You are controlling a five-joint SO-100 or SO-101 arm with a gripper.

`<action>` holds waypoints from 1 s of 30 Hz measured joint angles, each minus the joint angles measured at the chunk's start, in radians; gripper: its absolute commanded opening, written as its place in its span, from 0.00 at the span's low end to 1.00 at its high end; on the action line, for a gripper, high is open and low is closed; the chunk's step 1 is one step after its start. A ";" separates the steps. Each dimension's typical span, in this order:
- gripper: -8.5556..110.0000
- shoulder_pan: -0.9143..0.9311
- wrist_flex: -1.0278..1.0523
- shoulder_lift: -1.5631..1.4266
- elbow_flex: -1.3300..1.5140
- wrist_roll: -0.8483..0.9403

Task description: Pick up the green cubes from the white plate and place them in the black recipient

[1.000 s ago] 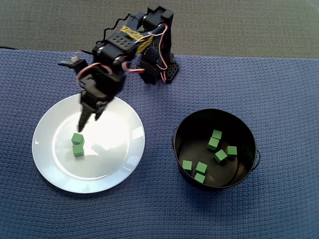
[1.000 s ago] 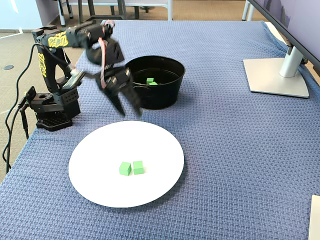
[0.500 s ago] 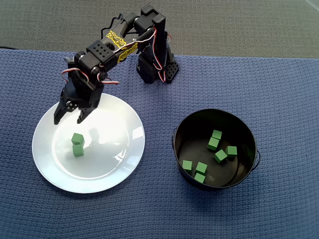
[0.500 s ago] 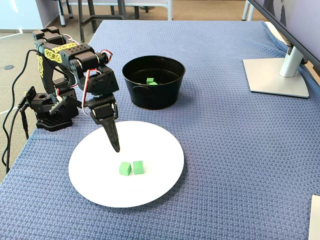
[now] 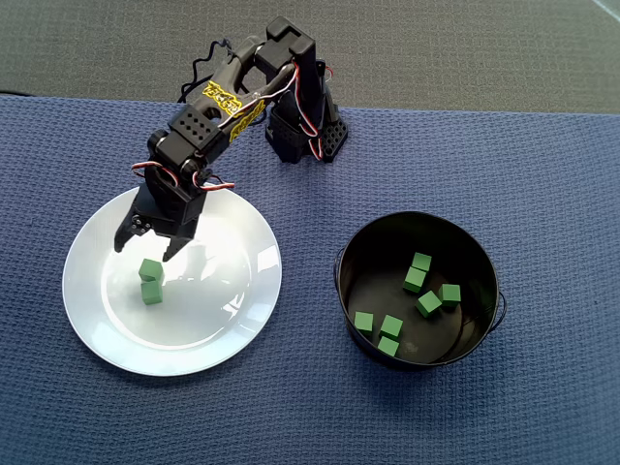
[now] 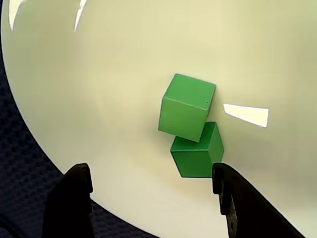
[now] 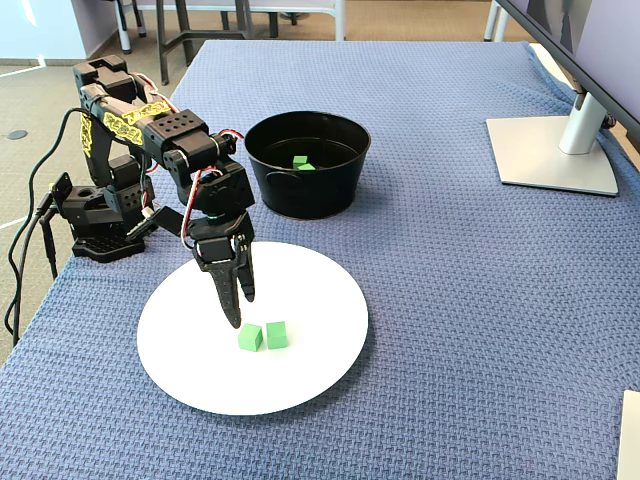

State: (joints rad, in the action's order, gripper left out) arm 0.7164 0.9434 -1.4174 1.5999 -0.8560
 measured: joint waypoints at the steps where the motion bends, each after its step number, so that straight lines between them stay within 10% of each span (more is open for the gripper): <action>1: 0.29 0.003 0.003 0.011 -0.005 -0.008; 30: 0.27 -0.017 0.178 0.322 -0.279 -0.112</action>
State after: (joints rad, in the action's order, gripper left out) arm 0.6995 1.1213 -1.0953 1.3208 -0.9679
